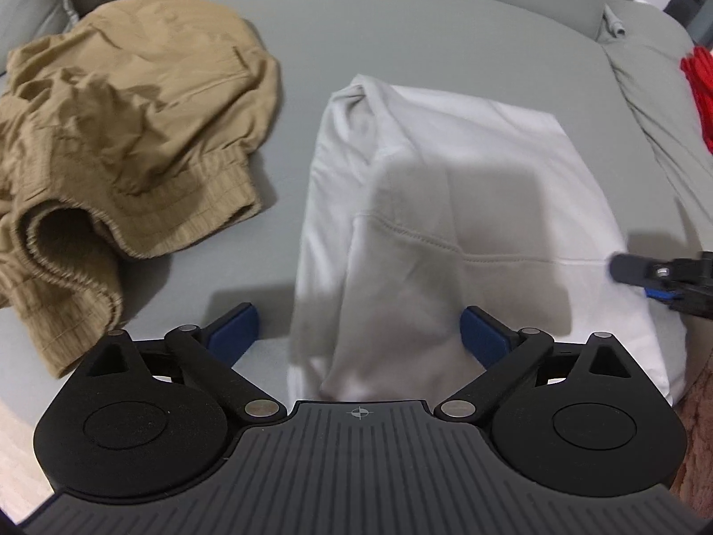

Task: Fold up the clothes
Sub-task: 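Pinch the folded sweatshirt edge with both grippers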

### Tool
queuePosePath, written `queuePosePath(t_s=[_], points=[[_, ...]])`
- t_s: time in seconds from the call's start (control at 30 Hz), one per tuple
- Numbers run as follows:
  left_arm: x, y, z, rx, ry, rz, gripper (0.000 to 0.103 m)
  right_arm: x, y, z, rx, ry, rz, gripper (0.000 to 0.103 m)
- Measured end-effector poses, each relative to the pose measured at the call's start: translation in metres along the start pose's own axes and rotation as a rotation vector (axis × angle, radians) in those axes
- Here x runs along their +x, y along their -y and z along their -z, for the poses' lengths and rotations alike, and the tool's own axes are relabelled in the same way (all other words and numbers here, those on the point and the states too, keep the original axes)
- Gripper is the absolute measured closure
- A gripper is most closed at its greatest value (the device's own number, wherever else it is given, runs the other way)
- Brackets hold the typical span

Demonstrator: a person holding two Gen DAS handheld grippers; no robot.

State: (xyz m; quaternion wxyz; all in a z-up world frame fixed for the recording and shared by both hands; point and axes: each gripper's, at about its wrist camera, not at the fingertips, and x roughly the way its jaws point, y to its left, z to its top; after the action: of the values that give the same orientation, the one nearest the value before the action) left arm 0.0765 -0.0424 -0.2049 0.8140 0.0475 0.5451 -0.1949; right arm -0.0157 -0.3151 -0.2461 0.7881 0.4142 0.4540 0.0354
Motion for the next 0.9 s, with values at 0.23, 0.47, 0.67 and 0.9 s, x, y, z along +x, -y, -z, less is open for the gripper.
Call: queuePosePath(t_s=[0.23,0.47,0.67,0.9], points=[[-0.012,0.028,-0.006,0.075,0.011,-0.042,0.089,-0.006,-0.039,0.002,-0.205,0.013,0.111,0.096],[-0.029,0.080,-0.007,0.159,0.069,-0.109,0.091,-0.032,-0.076,0.004,-0.407,0.076,0.216,0.097],[-0.028,0.133,-0.008,0.192,0.074,-0.028,0.091,-0.085,-0.059,-0.015,-0.444,0.149,0.341,0.097],[-0.011,0.196,0.007,0.268,0.058,-0.031,0.087,-0.130,-0.010,-0.015,-0.417,0.164,0.426,0.091]])
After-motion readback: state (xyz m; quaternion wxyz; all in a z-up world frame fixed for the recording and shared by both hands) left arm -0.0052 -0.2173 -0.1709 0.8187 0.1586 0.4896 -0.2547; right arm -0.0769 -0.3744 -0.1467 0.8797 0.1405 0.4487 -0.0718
